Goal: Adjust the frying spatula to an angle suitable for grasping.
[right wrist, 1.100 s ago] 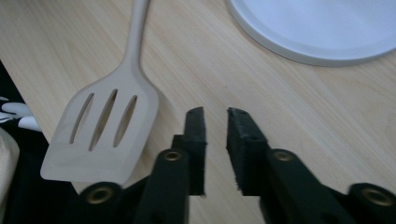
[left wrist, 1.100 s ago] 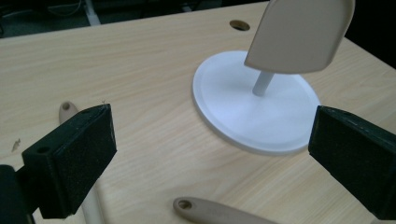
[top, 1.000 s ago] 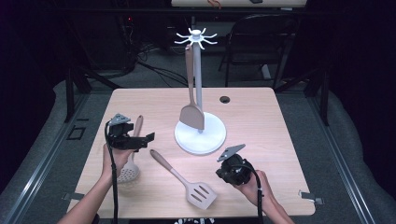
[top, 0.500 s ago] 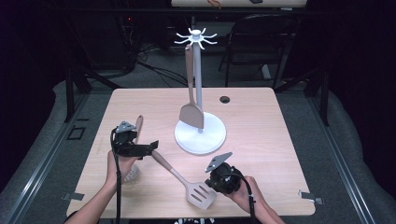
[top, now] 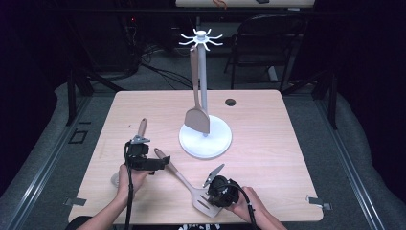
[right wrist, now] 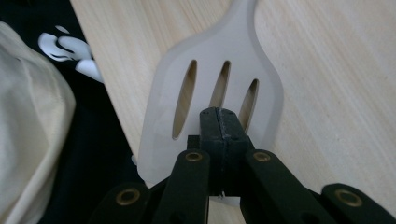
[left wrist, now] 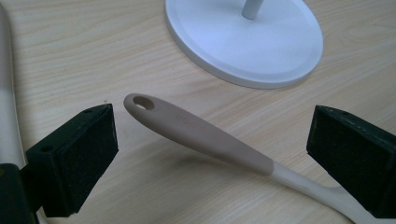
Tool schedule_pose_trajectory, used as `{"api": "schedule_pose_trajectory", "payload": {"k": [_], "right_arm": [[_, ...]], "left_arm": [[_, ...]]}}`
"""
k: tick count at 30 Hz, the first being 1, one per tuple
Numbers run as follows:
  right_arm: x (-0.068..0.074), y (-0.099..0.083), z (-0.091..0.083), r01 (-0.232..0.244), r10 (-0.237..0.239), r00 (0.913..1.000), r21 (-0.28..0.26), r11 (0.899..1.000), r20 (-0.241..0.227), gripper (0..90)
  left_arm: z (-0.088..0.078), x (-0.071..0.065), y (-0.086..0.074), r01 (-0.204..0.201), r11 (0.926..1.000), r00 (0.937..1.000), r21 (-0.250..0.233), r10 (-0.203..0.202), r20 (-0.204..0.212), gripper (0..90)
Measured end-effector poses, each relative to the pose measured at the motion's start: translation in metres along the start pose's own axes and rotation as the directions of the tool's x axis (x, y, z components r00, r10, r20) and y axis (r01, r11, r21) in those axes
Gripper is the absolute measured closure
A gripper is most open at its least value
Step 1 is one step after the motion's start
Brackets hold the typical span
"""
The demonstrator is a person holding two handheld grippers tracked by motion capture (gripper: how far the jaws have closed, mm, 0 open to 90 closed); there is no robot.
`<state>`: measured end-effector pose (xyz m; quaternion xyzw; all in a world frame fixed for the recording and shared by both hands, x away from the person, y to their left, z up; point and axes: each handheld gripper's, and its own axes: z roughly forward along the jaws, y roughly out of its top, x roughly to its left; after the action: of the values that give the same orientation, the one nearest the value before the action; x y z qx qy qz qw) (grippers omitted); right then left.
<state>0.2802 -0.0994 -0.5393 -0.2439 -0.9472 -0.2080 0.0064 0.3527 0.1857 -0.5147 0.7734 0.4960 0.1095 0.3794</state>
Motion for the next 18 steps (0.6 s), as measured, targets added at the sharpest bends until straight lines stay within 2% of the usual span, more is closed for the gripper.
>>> {"api": "schedule_pose_trajectory", "payload": {"k": [2, 4, 10, 18], "right_arm": [[-0.001, -0.001, 0.003, -0.011, 0.011, 0.9999, 0.009, 1.000, -0.008, 90.0], [-0.001, -0.001, 0.007, -0.001, 0.000, 0.9999, 0.048, 0.999, 0.014, 90.0], [-0.003, -0.001, 0.008, -0.039, 0.039, 0.9992, 0.035, 0.999, -0.009, 90.0], [-0.004, -0.002, 0.008, -0.039, 0.039, 0.9992, 0.041, 0.998, -0.004, 90.0]], "left_arm": [[0.002, 0.001, -0.002, 0.023, 0.9997, 0.9997, 0.006, -0.023, 0.006, 2.0], [0.004, 0.002, -0.003, 0.041, 0.9990, 0.9991, 0.016, -0.041, 0.010, 2.0], [0.011, 0.003, -0.006, 0.059, 0.9979, 0.9981, 0.028, -0.059, 0.017, 3.7], [0.023, 0.007, -0.009, 0.092, 0.9948, 0.9949, 0.045, -0.093, 0.037, 10.3]]}}
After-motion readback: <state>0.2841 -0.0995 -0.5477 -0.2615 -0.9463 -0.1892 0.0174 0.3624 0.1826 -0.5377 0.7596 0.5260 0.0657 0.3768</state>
